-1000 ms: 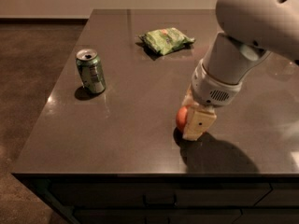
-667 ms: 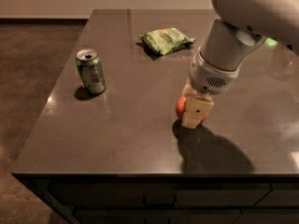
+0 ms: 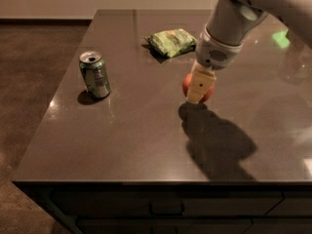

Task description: Move apple near green jalapeno chip bag

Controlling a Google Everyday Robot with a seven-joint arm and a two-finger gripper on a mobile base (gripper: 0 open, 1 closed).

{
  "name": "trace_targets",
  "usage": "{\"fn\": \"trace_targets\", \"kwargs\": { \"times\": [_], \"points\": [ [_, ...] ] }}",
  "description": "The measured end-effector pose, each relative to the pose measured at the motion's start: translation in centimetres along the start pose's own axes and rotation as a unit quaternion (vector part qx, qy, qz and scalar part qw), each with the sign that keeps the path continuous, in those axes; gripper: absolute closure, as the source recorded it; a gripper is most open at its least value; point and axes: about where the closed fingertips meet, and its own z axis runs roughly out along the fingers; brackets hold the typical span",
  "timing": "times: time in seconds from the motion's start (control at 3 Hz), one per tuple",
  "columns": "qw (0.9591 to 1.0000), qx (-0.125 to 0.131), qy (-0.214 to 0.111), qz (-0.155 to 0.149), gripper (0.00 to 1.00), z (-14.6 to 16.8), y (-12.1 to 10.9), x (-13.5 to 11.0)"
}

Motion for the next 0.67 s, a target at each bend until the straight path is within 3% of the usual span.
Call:
{"fn": "trace_targets", "kwargs": {
  "times": [0.67],
  "points": [
    [0.9955, 0.031, -0.019, 0.088, 1.00, 2.0, -7.5, -1.4]
  ]
}}
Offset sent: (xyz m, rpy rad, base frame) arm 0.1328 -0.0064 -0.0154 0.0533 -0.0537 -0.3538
